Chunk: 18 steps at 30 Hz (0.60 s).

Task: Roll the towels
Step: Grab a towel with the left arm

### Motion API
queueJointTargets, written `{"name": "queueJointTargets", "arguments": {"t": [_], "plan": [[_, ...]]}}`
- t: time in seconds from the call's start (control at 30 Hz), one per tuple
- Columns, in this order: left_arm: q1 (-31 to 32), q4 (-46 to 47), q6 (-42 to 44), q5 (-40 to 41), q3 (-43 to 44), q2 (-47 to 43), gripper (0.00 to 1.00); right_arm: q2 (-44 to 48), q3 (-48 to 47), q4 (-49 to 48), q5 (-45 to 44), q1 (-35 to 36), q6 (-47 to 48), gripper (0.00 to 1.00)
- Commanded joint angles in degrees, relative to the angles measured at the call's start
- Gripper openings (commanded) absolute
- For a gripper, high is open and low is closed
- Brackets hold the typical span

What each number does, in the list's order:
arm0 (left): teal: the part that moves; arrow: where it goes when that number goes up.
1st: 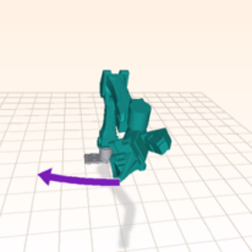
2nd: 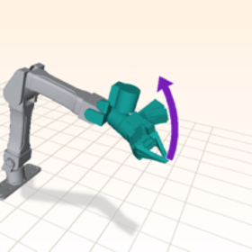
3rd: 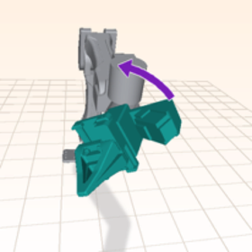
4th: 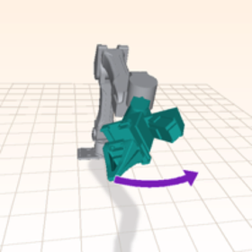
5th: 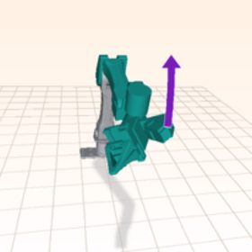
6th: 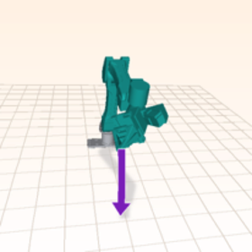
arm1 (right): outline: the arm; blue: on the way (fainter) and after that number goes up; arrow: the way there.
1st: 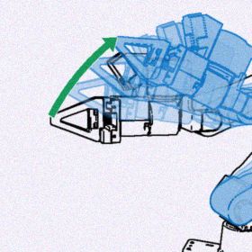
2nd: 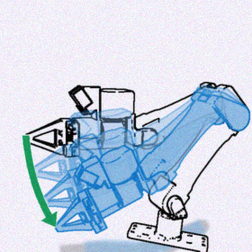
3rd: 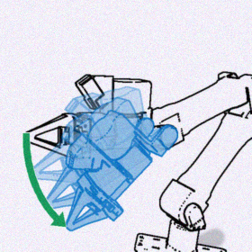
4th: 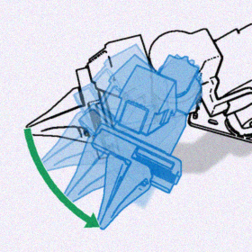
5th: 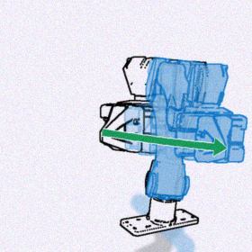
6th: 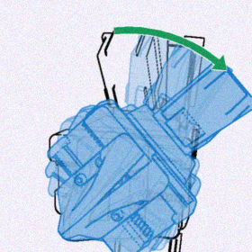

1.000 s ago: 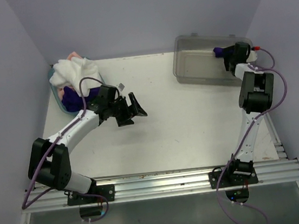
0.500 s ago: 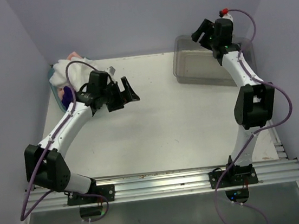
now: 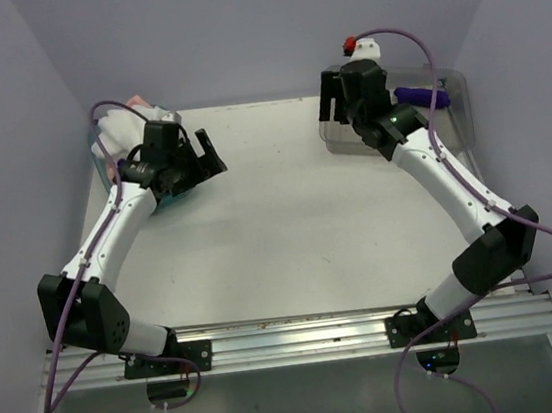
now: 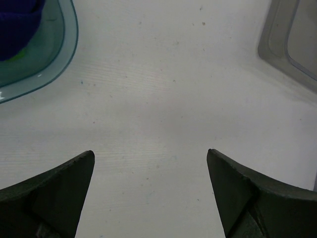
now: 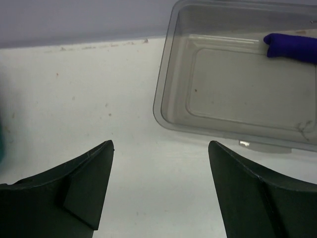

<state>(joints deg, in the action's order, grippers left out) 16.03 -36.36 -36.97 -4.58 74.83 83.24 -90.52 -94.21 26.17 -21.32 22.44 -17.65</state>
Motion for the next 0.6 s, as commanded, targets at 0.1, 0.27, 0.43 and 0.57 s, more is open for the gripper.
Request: {"name": "queueJointTargets", "arguments": {"t": [0.1, 0.27, 0.43, 0.57], "plan": [[-0.21, -8.69, 6.9, 13.51, 12.78, 3.4, 1.0, 6.57, 8.07, 11.27, -15.15, 9.9, 4.03, 0.81], [-1.0, -12.69, 8.49, 30.21, 26.83, 13.86, 0.99, 11.85, 16.77, 9.61, -8.57, 12.89, -0.28, 0.82], [-2.67, -16.28, 10.25, 38.41, 38.8, 24.83, 0.99, 16.5, 22.22, 9.6, -5.41, 13.6, -2.04, 0.82], [-5.92, -16.9, 11.39, 38.33, 44.26, 31.0, 0.97, 19.32, 25.04, 9.86, -3.03, 13.51, -2.91, 0.82]]}}
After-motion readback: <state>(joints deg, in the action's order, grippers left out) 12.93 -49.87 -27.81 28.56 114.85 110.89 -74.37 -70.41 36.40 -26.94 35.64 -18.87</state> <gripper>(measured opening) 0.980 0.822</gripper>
